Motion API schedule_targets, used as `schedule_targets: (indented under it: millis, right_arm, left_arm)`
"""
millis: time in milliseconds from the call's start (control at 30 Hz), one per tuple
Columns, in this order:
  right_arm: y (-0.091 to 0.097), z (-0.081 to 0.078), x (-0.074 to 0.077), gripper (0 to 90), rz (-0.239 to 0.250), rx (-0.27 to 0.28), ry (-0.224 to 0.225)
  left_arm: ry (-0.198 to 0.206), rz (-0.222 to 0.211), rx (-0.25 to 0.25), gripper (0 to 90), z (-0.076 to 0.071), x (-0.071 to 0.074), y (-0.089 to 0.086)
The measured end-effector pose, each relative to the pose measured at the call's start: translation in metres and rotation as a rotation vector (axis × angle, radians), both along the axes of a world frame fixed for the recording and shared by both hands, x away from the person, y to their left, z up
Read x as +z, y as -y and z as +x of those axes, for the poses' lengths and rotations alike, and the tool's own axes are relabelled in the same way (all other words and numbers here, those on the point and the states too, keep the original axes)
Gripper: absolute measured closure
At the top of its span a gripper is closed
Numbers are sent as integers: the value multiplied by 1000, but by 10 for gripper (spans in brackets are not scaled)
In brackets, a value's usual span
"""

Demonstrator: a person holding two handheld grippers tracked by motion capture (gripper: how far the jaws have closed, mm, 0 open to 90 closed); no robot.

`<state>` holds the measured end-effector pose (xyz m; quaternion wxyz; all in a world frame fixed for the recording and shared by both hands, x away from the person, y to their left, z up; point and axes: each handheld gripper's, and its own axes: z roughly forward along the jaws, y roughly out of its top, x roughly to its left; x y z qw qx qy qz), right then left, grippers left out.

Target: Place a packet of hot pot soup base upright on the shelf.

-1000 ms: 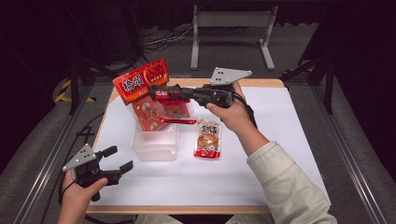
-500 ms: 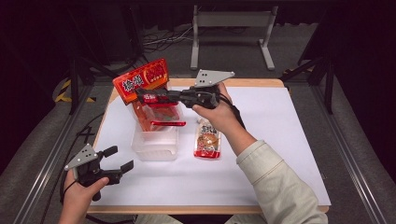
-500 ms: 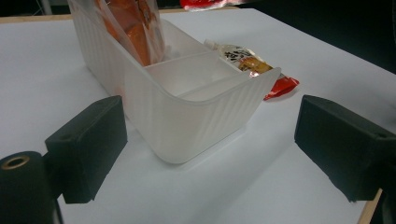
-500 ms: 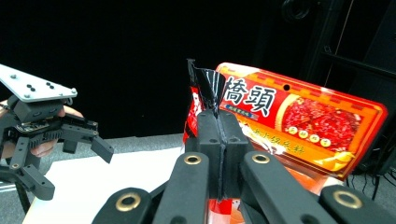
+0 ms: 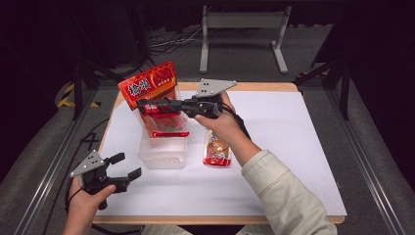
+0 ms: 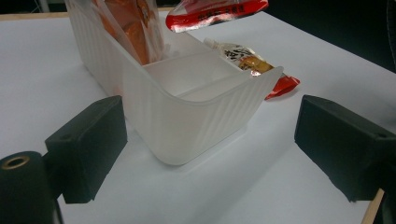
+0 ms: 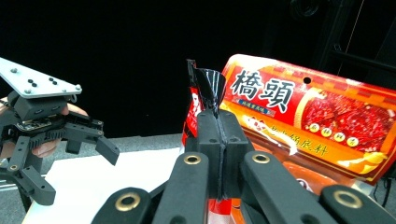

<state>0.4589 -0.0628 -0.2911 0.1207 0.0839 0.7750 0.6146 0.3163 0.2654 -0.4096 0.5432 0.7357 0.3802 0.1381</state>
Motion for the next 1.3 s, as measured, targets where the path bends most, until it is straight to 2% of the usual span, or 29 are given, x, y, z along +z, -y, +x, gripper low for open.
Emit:
schedule_targets:
  millis: [433, 1300]
  right_arm:
    - [-10, 2, -24, 900, 11, 21, -42]
    - [-26, 6, -60, 896, -16, 16, -95]
  left_arm:
    - [-2, -2, 4, 102, 0, 0, 2]
    - [-11, -3, 4, 102, 0, -2, 3]
